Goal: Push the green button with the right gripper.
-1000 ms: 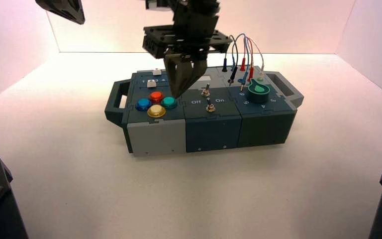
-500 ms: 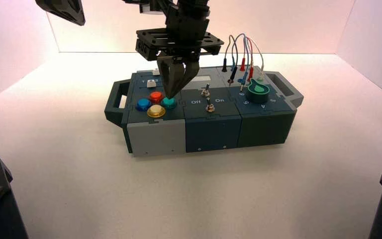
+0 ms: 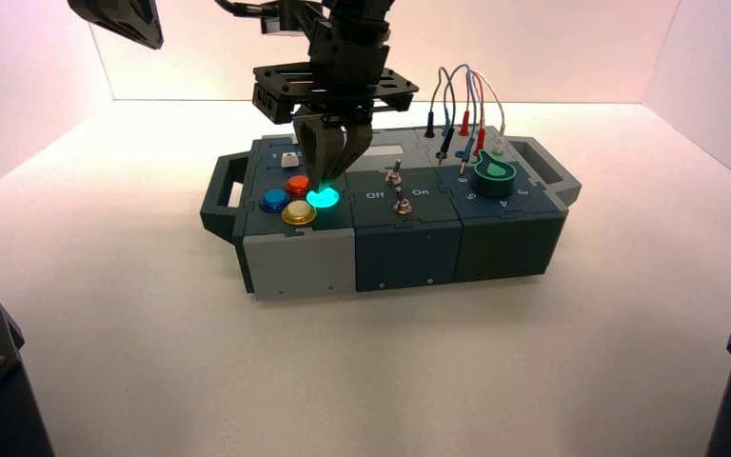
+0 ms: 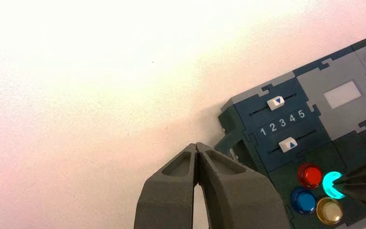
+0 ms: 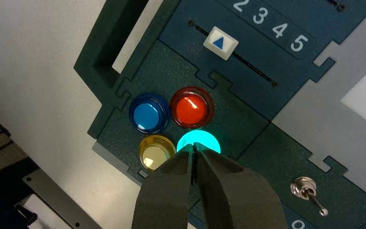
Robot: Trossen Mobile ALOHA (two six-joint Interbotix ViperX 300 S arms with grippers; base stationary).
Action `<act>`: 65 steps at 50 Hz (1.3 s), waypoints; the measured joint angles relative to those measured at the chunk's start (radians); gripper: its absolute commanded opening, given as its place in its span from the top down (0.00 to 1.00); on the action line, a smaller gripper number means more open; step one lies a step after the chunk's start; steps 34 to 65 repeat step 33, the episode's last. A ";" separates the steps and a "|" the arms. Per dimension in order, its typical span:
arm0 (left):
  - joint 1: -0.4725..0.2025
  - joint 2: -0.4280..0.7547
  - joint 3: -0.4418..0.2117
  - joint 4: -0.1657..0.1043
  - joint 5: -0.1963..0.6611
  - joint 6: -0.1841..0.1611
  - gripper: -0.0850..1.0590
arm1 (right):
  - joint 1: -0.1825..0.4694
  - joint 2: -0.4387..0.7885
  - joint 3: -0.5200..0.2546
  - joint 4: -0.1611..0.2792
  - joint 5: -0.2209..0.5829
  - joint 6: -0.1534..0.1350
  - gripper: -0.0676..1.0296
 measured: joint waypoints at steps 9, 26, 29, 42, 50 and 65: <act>-0.002 0.000 0.000 0.006 0.002 0.002 0.95 | 0.000 -0.020 0.015 0.000 0.018 0.002 0.96; 0.000 0.002 0.000 0.014 0.002 0.003 0.95 | 0.003 -0.206 0.032 0.000 0.149 0.006 0.96; 0.000 0.002 0.000 0.015 0.002 0.003 0.95 | 0.003 -0.221 0.037 0.000 0.161 0.008 0.96; -0.002 0.003 0.000 0.014 0.002 0.006 0.95 | 0.003 -0.224 0.044 -0.002 0.166 0.006 0.96; -0.002 0.003 0.000 0.014 0.002 0.006 0.95 | 0.003 -0.224 0.044 -0.002 0.166 0.006 0.96; -0.002 0.003 0.000 0.014 0.002 0.006 0.95 | 0.003 -0.224 0.044 -0.002 0.166 0.006 0.96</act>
